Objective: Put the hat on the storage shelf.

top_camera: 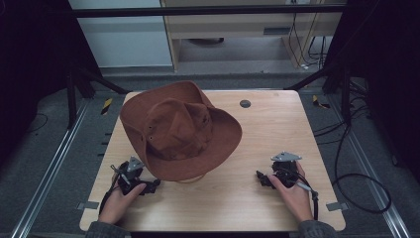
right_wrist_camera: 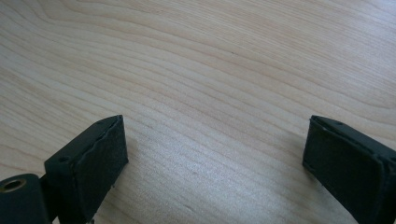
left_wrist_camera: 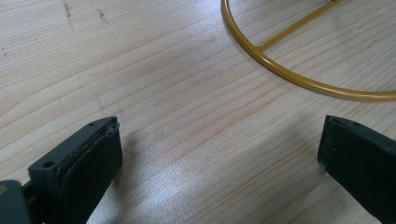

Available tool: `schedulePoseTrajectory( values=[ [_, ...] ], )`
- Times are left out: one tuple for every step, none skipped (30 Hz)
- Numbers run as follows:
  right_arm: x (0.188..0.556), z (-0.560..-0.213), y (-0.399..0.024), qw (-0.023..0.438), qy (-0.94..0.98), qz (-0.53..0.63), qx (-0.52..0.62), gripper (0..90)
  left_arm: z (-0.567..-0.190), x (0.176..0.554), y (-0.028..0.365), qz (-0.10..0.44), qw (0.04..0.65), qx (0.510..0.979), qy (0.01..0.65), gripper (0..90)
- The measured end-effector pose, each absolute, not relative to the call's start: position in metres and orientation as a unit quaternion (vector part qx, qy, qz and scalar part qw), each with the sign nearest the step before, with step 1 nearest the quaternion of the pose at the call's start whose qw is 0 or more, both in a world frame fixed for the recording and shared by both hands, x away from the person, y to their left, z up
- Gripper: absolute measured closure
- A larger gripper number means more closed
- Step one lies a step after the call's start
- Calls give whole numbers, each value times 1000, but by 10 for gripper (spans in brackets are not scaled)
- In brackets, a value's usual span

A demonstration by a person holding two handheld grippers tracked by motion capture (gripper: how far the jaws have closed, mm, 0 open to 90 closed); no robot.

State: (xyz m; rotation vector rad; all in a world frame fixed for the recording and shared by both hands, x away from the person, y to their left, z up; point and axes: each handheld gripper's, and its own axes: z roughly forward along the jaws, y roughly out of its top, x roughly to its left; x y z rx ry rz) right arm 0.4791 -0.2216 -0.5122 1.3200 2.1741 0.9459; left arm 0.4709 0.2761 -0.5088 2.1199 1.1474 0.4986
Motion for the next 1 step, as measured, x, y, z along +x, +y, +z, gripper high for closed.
schedulePoseTrajectory(
  values=[
    [478,-512,-221,213,781,340,479,65,-509,471,276,191,333,812,440,0]
  ],
)
